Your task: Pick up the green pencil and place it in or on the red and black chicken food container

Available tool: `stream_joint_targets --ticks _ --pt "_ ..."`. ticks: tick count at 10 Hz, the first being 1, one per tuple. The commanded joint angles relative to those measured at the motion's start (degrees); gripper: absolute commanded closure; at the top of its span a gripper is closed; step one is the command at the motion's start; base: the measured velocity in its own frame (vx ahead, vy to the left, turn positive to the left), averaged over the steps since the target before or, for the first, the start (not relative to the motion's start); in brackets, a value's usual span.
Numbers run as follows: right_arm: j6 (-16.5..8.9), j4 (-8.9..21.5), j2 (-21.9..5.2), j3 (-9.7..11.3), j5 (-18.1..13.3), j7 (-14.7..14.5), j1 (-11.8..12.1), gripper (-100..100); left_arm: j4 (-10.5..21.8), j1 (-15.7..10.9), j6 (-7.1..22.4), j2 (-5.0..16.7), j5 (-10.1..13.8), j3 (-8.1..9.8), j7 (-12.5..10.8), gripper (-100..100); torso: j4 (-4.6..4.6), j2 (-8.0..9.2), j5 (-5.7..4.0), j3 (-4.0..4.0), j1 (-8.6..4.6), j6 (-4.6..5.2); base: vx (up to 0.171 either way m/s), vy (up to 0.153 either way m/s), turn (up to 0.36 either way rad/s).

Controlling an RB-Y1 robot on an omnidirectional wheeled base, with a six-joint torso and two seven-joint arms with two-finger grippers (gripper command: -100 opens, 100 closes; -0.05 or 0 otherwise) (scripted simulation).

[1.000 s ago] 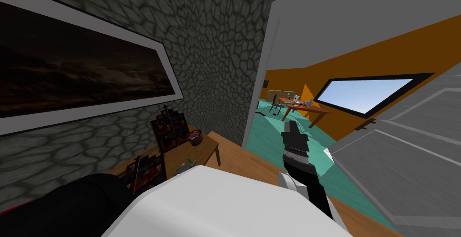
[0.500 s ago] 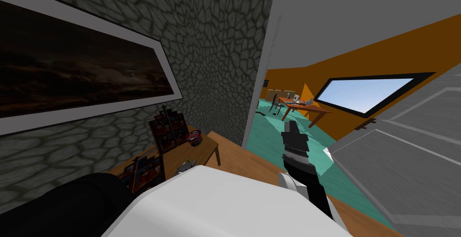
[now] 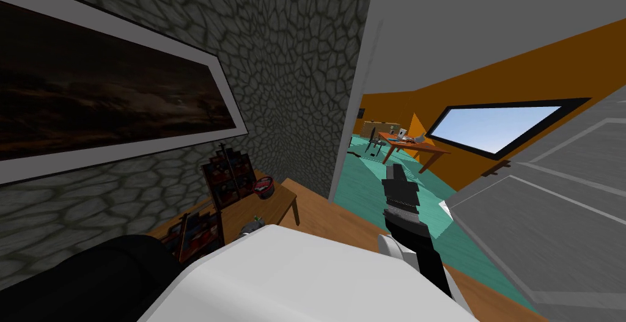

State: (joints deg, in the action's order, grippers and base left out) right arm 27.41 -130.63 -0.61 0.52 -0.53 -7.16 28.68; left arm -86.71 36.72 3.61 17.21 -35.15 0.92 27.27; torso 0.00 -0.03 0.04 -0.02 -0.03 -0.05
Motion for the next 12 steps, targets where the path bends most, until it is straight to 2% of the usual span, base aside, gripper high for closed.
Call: stream_joint_targets --ticks 1,2,3,4,6,7,8,9,12 --pt "0.0 0.0 0.0 0.0 0.0 0.0 0.0 0 0.0 0.0 0.0 0.0 0.0 0.0 0.0 100 0.0 0.0 0.0 0.0 0.0 0.0 0.0 0.0 0.0" --pt "0.0 0.0 0.0 0.0 0.0 0.0 0.0 0 0.0 0.0 0.0 0.0 0.0 0.01 0.0 100 0.0 0.0 0.01 0.0 0.01 0.0 0.0 0.0 0.0" --pt "0.0 0.0 0.0 0.0 0.0 0.0 0.0 0 0.0 0.0 0.0 0.0 0.0 0.0 0.0 0 0.0 0.01 0.0 0.0 0.01 0.0 0.0 0.0 0.0" --pt "0.0 0.0 0.0 0.0 0.0 0.0 0.0 0 -2.1 1.8 0.4 0.2 0.1 -0.44 -0.2 100 0.0 0.01 0.0 0.0 0.01 0.0 -0.003 -0.006 0.01" --pt "0.0 0.0 0.0 0.0 0.0 0.0 0.0 0 -3.9 3.3 0.7 0.4 0.2 -0.76 -0.3 100 0.01 0.06 -0.02 0.03 -0.05 -0.01 -0.006 -0.009 0.013" --pt "0.0 0.0 0.0 0.0 0.0 0.0 0.0 0 -3.3 2.8 0.6 0.2 0.1 -0.65 -0.2 100 0.0 0.06 -0.02 0.03 -0.06 -0.01 0.0 0.0 0.0" --pt "0.0 0.0 0.0 0.0 0.0 0.0 0.0 0 -3.4 2.9 0.7 0.2 0.1 -0.69 -0.2 0 0.01 0.03 -0.02 0.02 -0.03 0.0 0.0 0.0 0.0" --pt "0.0 0.0 0.0 0.0 0.0 0.0 0.0 0 -3.6 4.4 -0.1 2.4 1.2 0.87 -1.1 100 0.0 0.01 -0.01 0.01 -0.01 0.0 0.115 -0.084 0.155" --pt "0.0 0.0 0.0 0.0 0.0 0.0 0.0 0 -3.9 6.2 -1.0 4.9 2.5 2.7 -2.0 100 -0.1 -0.53 -0.13 -0.3 -0.65 0.02 0.149 -0.164 0.127"
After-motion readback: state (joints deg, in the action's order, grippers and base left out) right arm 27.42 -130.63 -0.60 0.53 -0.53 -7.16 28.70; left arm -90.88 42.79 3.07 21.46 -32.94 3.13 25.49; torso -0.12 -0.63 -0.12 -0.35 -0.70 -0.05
